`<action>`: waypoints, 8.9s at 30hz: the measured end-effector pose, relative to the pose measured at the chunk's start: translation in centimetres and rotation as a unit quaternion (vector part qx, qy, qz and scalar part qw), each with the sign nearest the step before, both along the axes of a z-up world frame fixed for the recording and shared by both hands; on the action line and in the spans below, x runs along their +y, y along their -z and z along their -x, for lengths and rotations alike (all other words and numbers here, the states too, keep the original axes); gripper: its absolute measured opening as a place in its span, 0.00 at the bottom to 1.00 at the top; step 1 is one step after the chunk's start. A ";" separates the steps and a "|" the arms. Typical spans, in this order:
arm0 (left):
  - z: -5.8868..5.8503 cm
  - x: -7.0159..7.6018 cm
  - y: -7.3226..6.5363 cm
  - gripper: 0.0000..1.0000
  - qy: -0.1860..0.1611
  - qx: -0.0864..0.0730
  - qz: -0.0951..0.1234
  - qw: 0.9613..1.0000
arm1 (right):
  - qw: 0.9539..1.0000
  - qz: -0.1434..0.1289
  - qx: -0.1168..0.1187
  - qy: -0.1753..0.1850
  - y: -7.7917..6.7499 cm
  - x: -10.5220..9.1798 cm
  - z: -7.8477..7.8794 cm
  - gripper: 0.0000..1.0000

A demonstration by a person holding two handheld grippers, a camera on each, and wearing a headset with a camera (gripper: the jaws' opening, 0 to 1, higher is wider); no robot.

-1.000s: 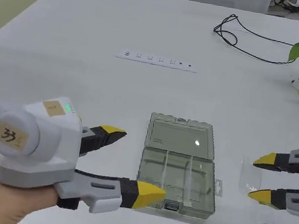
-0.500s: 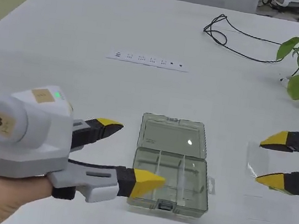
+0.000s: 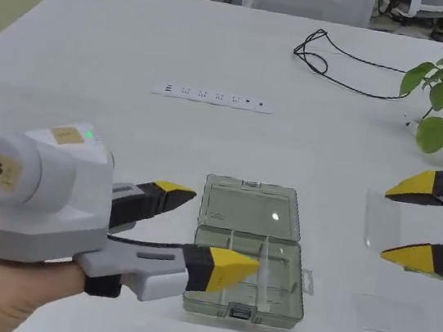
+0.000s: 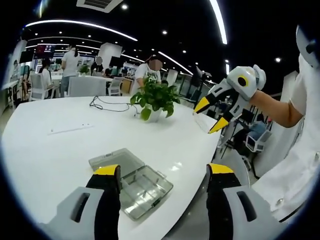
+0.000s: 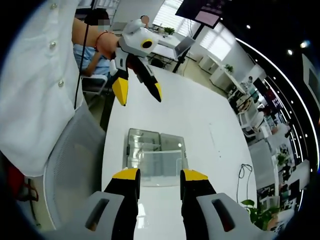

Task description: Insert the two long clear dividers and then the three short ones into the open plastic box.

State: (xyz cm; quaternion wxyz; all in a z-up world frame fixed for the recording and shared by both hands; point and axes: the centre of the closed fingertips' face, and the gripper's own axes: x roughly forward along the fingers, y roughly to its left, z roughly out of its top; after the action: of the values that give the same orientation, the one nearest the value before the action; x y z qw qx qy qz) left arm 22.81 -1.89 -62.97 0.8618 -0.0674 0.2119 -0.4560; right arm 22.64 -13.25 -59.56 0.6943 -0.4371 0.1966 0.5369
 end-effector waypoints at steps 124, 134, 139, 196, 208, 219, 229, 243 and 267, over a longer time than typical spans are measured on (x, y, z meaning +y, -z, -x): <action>2.6 -2.3 2.8 0.00 0.121 0.021 0.056 0.991 | 0.993 -0.037 0.083 -0.074 3.5 9.7 1.0 0.25; 2.9 -3.0 2.2 0.00 0.146 0.010 0.061 0.987 | 0.992 -0.026 0.099 -0.078 3.9 9.3 1.0 0.25; 3.0 -3.1 1.9 0.00 0.151 0.002 0.061 0.987 | 0.990 -0.022 0.109 -0.089 3.9 9.2 1.5 0.25; 4.8 -2.5 0.8 0.11 0.170 -0.052 0.057 0.982 | 0.960 -0.058 0.249 -0.117 2.3 8.8 4.5 0.02; 3.5 0.1 1.4 0.27 0.117 -0.046 0.051 0.991 | 0.967 -0.070 0.226 -0.092 1.5 9.3 2.2 0.02; 3.4 1.5 1.6 0.30 0.097 -0.049 0.045 0.993 | 0.971 -0.072 0.212 -0.088 1.6 10.5 1.0 0.02; 3.2 2.3 2.0 0.38 0.084 -0.050 0.036 0.995 | 0.973 -0.075 0.203 -0.078 2.1 11.1 -0.3 0.02; 3.4 3.1 3.5 0.51 0.083 -0.048 0.007 0.995 | 0.975 -0.067 0.200 -0.062 4.6 12.3 -2.1 0.02; 3.8 4.3 5.5 0.66 0.073 -0.027 -0.010 0.997 | 0.972 -0.044 0.227 -0.050 12.0 13.8 -4.0 0.02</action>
State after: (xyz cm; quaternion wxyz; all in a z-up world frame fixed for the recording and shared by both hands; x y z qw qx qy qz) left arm 19.05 2.42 -68.43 0.8322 -0.0305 0.1972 -0.5173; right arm 26.67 0.54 -71.52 0.6225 -0.2815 0.3035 0.6642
